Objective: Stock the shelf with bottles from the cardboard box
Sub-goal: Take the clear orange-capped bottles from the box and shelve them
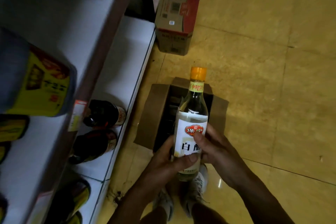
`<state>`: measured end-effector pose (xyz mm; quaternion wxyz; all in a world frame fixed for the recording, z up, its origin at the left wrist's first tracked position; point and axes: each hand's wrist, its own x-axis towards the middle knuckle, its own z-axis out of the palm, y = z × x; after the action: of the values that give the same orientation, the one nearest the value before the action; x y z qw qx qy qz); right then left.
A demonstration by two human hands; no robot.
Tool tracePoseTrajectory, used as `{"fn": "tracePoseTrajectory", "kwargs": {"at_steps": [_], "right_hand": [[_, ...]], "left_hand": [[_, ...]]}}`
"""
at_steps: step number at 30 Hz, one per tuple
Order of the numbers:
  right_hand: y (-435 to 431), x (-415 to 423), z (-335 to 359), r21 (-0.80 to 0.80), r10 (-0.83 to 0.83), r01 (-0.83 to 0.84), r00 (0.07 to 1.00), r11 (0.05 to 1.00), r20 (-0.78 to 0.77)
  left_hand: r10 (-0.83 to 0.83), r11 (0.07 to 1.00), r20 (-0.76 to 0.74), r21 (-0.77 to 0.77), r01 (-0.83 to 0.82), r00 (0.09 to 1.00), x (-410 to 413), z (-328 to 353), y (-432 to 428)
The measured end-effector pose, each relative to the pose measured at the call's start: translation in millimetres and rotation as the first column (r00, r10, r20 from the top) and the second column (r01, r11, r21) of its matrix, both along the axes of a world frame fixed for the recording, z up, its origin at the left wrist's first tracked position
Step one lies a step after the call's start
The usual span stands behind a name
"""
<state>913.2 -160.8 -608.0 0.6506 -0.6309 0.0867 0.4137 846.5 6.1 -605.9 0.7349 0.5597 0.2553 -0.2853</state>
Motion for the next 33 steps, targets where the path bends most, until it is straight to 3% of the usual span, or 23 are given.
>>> {"fn": "tracePoseTrajectory", "kwargs": {"at_steps": [5, 15, 33], "right_hand": [[-10, 11, 107, 0.053, 0.045, -0.043, 0.999, 0.998, -0.029], [-21, 14, 297, 0.050, 0.151, -0.156, 0.984, 0.986, 0.094], [34, -6, 483, 0.163, 0.285, -0.378, 0.866, 0.911, 0.411]], "left_hand": [[0.032, 0.999, 0.019, -0.018, -0.032, 0.999, -1, 112, -6], [0.106, 0.994, 0.054, -0.008, -0.106, 0.993, -16, 288, -21], [0.327, 0.936, 0.299, 0.026, -0.350, 0.896, -59, 468, 8]]}}
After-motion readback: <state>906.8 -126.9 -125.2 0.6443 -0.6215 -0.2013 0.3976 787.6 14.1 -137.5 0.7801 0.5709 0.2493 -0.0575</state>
